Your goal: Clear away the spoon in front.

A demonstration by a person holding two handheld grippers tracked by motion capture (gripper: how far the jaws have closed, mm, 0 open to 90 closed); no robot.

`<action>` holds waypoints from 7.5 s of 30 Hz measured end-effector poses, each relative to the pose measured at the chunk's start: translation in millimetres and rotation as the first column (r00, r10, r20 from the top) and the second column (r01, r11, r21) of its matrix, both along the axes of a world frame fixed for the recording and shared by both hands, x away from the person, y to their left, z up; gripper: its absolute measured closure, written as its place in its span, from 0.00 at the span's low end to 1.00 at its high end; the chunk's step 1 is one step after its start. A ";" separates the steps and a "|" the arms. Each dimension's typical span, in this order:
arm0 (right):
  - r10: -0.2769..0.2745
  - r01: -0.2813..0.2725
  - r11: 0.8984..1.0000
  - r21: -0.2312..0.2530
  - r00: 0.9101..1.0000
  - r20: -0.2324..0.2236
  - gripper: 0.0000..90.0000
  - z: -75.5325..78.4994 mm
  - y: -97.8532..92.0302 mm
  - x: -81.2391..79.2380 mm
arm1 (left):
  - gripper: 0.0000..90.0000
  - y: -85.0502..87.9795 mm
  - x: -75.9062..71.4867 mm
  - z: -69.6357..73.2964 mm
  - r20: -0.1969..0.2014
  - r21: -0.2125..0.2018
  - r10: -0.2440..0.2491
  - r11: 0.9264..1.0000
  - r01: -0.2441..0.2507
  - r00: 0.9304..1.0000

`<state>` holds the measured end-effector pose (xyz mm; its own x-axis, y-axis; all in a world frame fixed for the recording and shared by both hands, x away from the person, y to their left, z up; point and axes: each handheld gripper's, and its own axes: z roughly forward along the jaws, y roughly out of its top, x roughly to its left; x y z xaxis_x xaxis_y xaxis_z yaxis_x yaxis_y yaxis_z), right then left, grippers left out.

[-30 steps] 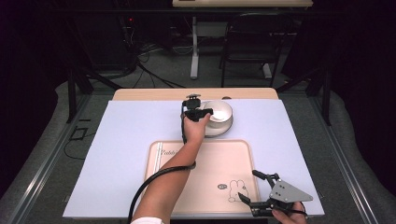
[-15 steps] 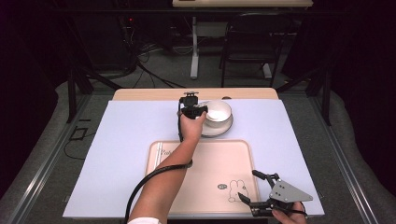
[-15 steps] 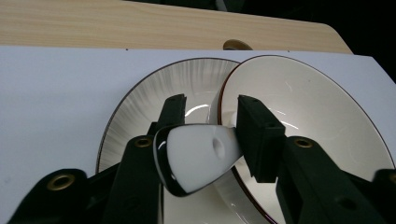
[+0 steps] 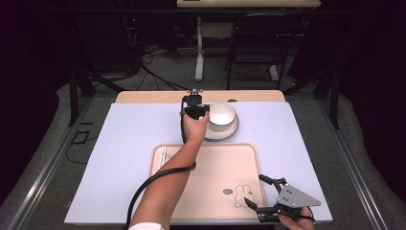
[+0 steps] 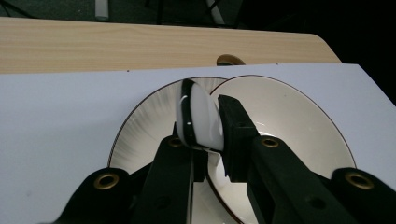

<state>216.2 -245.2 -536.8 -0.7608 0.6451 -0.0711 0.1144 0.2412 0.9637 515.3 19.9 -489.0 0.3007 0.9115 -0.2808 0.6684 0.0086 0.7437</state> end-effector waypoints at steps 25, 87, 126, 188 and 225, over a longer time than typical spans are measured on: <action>0.001 -0.001 1.000 -0.001 1.000 0.003 0.16 0.4 0.2 -0.4 | 0.95 -4.4 -2.1 30.6 0.045 0.009 -0.042 0.999 0.042 0.998; -0.001 0.002 1.000 -0.018 1.000 0.012 0.16 0.0 2.2 -0.2 | 0.95 100.5 -93.2 62.6 0.019 -0.055 -0.238 0.970 0.239 0.971; -0.002 0.003 1.000 -0.031 1.000 0.009 0.16 -0.8 4.3 -0.5 | 0.95 163.2 -195.8 7.4 -0.072 -0.063 -0.287 0.957 0.283 0.955; -0.002 0.002 0.999 -0.035 1.000 -0.002 0.16 -1.7 4.8 -0.1 | 0.84 154.8 -145.1 -27.7 -0.219 0.008 -0.256 0.965 0.264 0.942; -0.001 0.001 0.999 -0.035 1.000 -0.003 0.16 -1.7 4.5 0.0 | 0.84 152.1 -125.3 -53.6 -0.297 -0.078 -0.280 0.960 0.269 0.913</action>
